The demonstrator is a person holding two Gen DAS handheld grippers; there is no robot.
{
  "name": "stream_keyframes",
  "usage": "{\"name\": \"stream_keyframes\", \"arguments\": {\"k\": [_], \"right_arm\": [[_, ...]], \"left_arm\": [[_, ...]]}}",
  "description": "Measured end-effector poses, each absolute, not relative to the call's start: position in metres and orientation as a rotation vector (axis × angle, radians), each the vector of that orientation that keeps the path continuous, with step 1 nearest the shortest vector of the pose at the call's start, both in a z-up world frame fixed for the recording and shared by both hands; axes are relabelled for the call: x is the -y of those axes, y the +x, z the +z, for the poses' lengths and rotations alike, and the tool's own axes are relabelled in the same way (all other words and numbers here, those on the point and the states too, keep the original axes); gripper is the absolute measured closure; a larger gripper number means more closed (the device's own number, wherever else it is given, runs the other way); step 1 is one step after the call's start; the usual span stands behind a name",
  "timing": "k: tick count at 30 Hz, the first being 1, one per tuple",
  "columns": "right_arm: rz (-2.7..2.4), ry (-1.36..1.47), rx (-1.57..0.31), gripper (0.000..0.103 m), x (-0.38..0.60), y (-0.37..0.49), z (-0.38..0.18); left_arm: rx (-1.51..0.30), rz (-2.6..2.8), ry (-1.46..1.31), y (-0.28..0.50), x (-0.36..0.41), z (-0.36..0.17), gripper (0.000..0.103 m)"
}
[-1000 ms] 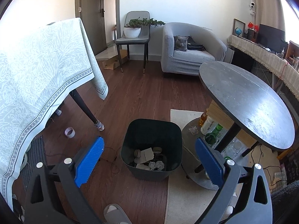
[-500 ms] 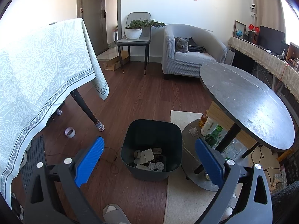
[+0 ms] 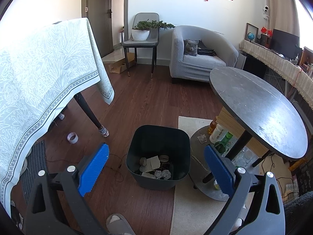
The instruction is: Collect trash
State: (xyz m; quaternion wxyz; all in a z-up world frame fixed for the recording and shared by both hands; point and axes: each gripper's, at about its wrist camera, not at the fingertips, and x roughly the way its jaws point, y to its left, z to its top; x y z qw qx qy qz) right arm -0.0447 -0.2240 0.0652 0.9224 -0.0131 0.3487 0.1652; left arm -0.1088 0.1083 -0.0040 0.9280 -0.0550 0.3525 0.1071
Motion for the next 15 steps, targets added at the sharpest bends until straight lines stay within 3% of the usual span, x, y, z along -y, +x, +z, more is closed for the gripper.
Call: {"name": "stream_keyframes", "arguments": {"k": [15], "right_arm": [[0.34,-0.037,-0.721,0.004,0.2209,-0.0445,0.0637]], "left_arm": [[-0.721,0.219,-0.113,-0.1098,-0.1088,-0.0043,0.003]]}}
